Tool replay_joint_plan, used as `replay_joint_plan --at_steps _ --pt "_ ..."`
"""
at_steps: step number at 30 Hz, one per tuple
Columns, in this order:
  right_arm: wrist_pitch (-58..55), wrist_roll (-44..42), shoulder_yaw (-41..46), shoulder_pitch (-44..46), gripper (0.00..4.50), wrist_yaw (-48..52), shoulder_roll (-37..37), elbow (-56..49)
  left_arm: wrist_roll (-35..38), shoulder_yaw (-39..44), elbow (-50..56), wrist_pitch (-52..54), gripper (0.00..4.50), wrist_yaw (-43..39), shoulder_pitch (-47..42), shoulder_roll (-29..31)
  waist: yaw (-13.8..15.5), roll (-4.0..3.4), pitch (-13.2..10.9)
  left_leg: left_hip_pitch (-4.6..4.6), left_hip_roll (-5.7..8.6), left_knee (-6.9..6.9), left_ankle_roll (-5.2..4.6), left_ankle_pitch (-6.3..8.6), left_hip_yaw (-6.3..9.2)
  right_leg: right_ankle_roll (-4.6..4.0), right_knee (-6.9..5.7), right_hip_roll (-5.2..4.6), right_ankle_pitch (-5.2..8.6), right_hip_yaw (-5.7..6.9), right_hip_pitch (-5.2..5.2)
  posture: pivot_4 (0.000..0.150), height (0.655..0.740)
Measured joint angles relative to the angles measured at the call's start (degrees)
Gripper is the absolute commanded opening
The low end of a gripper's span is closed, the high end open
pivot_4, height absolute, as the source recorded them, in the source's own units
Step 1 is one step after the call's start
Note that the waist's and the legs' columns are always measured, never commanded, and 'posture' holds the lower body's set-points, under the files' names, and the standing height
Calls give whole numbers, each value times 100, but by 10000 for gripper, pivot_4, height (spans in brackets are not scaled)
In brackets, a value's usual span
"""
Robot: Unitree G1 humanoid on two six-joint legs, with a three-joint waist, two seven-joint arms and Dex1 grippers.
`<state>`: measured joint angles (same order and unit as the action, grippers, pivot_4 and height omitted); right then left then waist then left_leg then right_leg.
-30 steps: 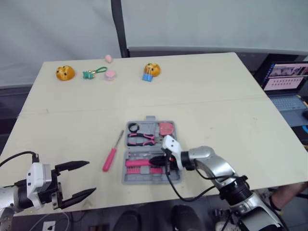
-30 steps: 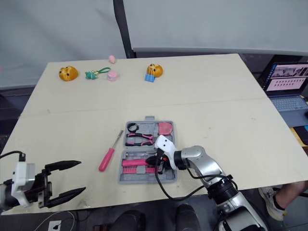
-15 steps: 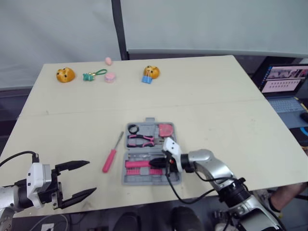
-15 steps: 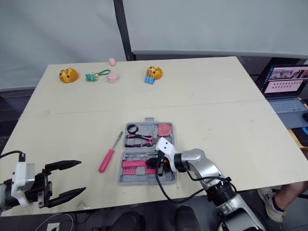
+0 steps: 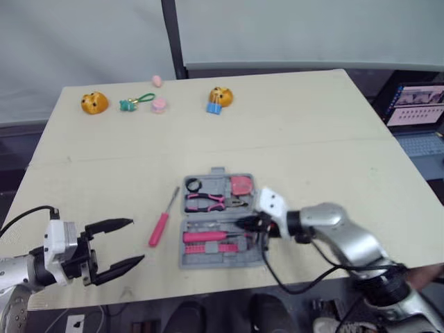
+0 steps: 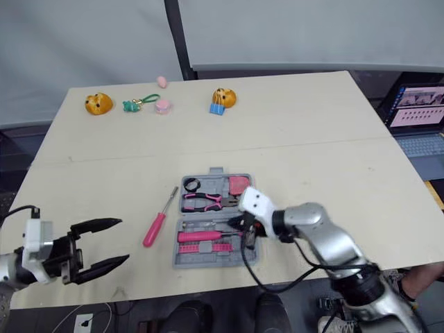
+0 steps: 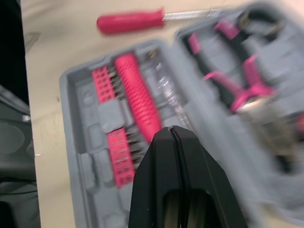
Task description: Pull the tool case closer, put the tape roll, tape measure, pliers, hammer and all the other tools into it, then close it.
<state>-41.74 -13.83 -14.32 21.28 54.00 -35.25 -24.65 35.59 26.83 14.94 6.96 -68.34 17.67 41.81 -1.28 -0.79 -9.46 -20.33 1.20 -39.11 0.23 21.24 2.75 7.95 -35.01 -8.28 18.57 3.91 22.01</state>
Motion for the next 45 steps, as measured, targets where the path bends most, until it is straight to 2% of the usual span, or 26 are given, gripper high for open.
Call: replay_joint_plan --at_steps 3,7,12,19,23,28,31,34,38,45 --pt "-434 -325 430 -144 239 -11 -290 -458 12 -18 -29 61 45000 -24 -76 7 -5 4 -8 -1 1 3 -2 1 0 1 0 3 0 6 -4 1500 7121" --pt "-743 -839 1225 -851 239 29 -700 -939 21 77 -256 89 45000 -129 -77 120 64 18 -23 -2 2 3 -8 4 1 2 3 2 -1 18 -11 1500 7121" --pt "-1 -1023 2365 -2701 239 261 -1041 -1235 26 311 -478 102 45000 -351 201 221 147 26 -33 2 5 3 -22 12 -7 15 27 1 -8 29 -35 1500 7121" --pt "1545 -823 3225 -4627 239 549 -909 -984 -7 708 -692 -213 45000 -607 1017 83 136 53 -49 15 5 1 -33 9 -27 49 61 -5 -26 26 -58 1500 7121" --pt "2139 -766 3356 -5135 239 656 -865 -691 -22 807 -699 -376 45000 -636 1314 -96 147 60 -55 19 5 -1 -33 8 -29 47 76 -10 -33 21 -59 1500 7121" --pt "2405 -767 3408 -5170 239 656 -872 -466 -22 819 -702 -454 45000 -612 1355 -123 187 57 -57 20 1 -1 -27 1 -27 34 80 -16 -48 21 -58 1500 7121" --pt "2248 -970 3481 -5072 8737 666 -960 -443 -69 822 -676 -387 45000 -234 1332 -217 214 51 -60 15 0 -1 -30 3 -27 36 87 -17 -49 19 -55 1500 7121" --pt "1884 -1408 3629 -4957 22538 696 -1103 -540 -185 820 -517 -88 45000 467 1322 -425 250 49 -62 12 0 -1 -31 3 -27 40 95 -15 -51 21 -55 1500 7121" --pt "1632 -1764 3739 -4761 43824 694 -1180 -734 -212 760 289 586 45000 1342 1533 -643 272 63 -65 10 1 -2 -33 4 -27 43 105 -14 -53 22 -59 1500 7121" --pt "1473 -1877 3738 -4310 44577 658 -1346 -696 114 748 1787 1994 45000 2511 1738 -660 286 64 -66 10 3 -5 -33 2 -27 45 103 -11 -54 22 -62 1500 7121"
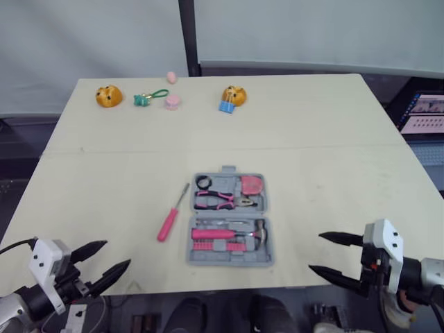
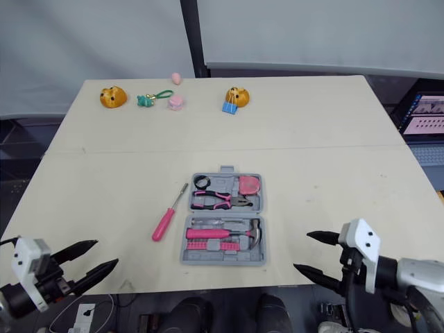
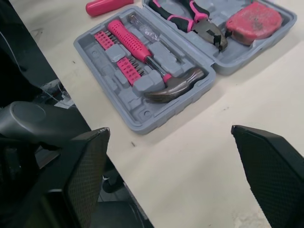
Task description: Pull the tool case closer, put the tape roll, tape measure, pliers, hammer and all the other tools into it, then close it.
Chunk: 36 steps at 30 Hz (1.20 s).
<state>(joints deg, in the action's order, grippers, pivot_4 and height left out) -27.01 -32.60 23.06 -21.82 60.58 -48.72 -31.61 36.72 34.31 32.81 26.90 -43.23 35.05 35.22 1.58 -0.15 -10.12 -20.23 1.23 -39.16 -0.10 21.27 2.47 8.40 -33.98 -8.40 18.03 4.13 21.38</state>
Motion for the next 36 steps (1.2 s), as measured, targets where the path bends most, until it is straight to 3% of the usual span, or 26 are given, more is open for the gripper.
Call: replay_joint_plan --at_steps 8,14,26,36 --pt "-155 -99 99 96 44577 13 -222 -2 45 -74 1425 1277 45000 1825 -87 -301 -7 -2 -1 1 4 -1 -4 -4 -8 4 0 5 -2 -6 -2 1500 7121" --pt "-292 -20 271 135 44577 -124 -380 -85 34 -323 1738 2015 45000 2760 -651 -406 24 0 -2 2 7 -3 0 -15 -3 4 -13 6 -3 -3 -2 1500 7121" --pt "147 -56 1106 -612 44577 -72 141 -438 -602 -1519 1023 2820 45000 3364 -2044 -221 80 -1 -1 3 14 -5 1 -19 -7 6 -44 6 -4 -12 3 1500 7121" --pt "331 -74 1162 -641 44577 -128 322 -543 -822 -2218 459 3703 45000 3685 -3469 -381 91 -1 -1 9 16 -7 15 -33 -7 6 -65 8 -4 -25 11 1500 7121"
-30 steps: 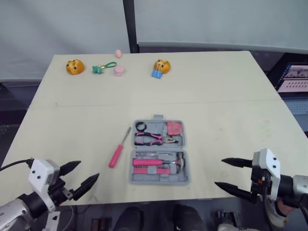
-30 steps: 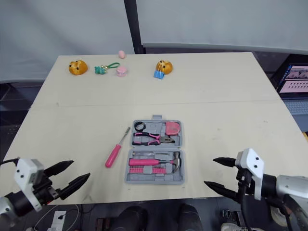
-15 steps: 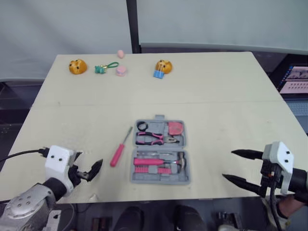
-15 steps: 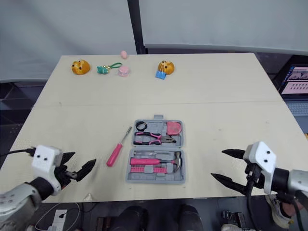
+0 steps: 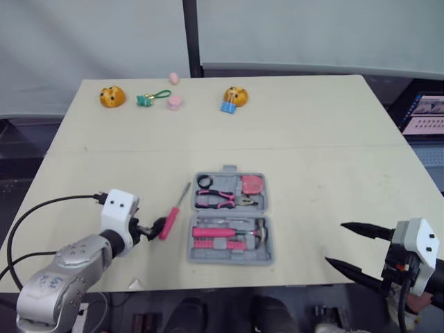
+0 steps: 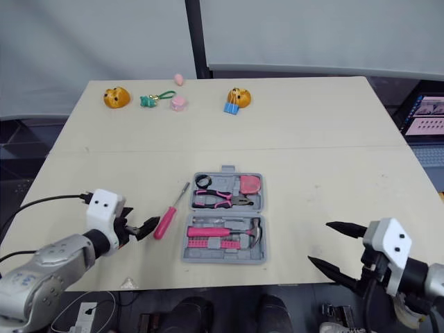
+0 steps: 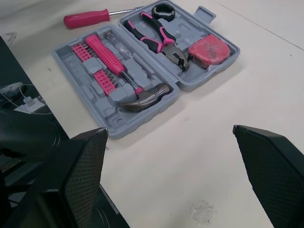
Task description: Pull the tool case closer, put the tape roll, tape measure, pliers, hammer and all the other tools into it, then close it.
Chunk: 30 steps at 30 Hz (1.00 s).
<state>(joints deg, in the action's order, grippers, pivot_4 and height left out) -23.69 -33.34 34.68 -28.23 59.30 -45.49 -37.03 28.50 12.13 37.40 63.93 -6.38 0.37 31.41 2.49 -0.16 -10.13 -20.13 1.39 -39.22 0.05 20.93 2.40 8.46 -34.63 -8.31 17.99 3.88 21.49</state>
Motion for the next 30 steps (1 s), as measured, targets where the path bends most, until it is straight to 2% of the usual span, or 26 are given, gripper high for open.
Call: replay_joint_plan --at_steps 9,18,30 --pt "-82 -15 -2 90 44577 -148 -13 -115 -397 -638 -319 484 45000 320 -680 -420 41 2 -1 -2 5 -2 0 -8 1 2 -6 0 -1 -1 1 1500 7121" --pt "-165 -13 6 87 44577 -284 -16 -142 -757 -1050 -846 543 45000 377 -1116 -732 41 3 -1 -3 8 -2 2 -11 2 2 -9 0 -1 -2 2 1500 7121" --pt "-264 -16 192 -82 44577 -381 1 -343 -1153 -1312 -1340 555 45000 356 -1244 -1014 43 4 -2 -4 34 -2 3 -11 6 3 -12 -1 -2 -1 3 1500 7121"
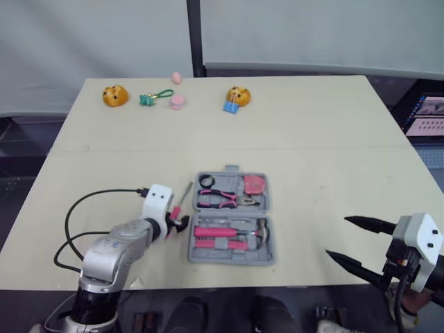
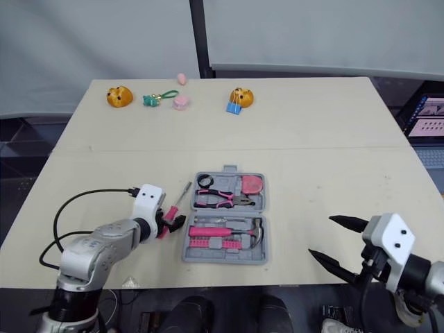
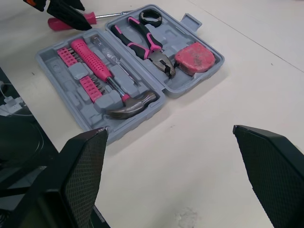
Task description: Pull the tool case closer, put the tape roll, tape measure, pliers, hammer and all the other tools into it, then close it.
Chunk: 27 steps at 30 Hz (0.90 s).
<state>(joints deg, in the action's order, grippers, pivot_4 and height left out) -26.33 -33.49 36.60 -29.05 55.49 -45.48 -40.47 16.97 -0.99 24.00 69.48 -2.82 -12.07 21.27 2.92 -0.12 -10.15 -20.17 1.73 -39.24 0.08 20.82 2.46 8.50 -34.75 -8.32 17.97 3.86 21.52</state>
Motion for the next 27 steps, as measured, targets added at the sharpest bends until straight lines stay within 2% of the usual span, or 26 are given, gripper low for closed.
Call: replay_joint_plan --at_steps 10,15,18,19,27 --pt "-13 -7 25 -46 44577 -36 17 -25 -245 -136 -366 -393 45000 -117 -110 -82 32 -7 4 4 6 0 1 -10 4 0 5 -11 0 -2 -1 1500 7121" --pt "-19 -8 28 -54 45000 -75 17 -30 -400 -89 -433 -449 22919 -92 -86 -120 32 -10 6 3 8 0 -1 -10 4 0 4 -12 0 -2 -1 1500 7121" --pt "-19 -8 28 -47 45000 -92 17 -30 -455 -12 -430 -453 6746 -82 -64 -147 35 -10 6 1 8 0 -2 -10 6 3 2 -14 -2 -1 -1 1500 7121" --pt "-19 -8 28 -42 45000 -98 17 -31 -471 -11 -430 -453 5716 -82 -61 -165 35 -10 6 1 8 0 -2 -10 6 4 2 -15 -2 -2 -1 1500 7121" --pt "-19 -5 28 5 45000 -119 17 -30 -636 -20 -448 -531 5879 -119 -51 -206 39 -10 6 2 15 0 -3 -11 6 5 5 -17 -2 -2 -2 1500 7121"
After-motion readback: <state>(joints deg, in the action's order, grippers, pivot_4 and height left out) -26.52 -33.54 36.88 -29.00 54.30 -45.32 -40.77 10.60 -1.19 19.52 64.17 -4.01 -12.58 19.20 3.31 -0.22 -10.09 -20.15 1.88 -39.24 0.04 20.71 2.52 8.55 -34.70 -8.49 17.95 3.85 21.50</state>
